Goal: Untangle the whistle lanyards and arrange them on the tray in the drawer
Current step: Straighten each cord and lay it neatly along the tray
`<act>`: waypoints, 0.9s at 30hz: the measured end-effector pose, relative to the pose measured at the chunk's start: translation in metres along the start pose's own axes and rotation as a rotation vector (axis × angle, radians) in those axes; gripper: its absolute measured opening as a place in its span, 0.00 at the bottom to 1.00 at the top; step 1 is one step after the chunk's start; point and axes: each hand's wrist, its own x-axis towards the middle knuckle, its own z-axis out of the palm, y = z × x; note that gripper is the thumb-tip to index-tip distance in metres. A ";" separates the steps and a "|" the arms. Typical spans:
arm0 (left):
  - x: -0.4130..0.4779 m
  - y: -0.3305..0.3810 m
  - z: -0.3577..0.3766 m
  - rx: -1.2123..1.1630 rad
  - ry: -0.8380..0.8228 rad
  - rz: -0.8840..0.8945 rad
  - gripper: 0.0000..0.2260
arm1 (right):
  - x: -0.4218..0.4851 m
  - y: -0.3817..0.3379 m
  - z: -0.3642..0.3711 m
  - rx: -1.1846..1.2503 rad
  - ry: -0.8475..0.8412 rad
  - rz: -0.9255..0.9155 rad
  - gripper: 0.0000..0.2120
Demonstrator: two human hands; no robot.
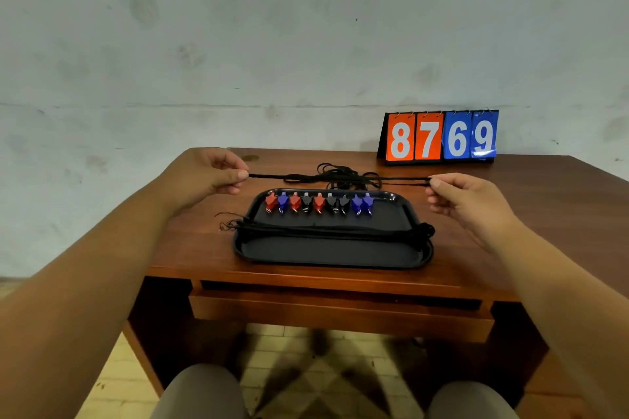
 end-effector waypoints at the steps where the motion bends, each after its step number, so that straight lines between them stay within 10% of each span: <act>1: -0.001 -0.005 0.000 -0.014 -0.003 -0.014 0.05 | -0.002 0.002 0.000 -0.058 0.004 -0.013 0.06; 7: -0.007 -0.032 0.009 0.087 0.064 0.001 0.04 | -0.009 0.022 0.010 -0.428 0.082 -0.145 0.07; 27: -0.030 -0.080 0.044 0.407 0.197 0.149 0.08 | -0.034 0.041 0.022 -0.525 0.065 -0.206 0.08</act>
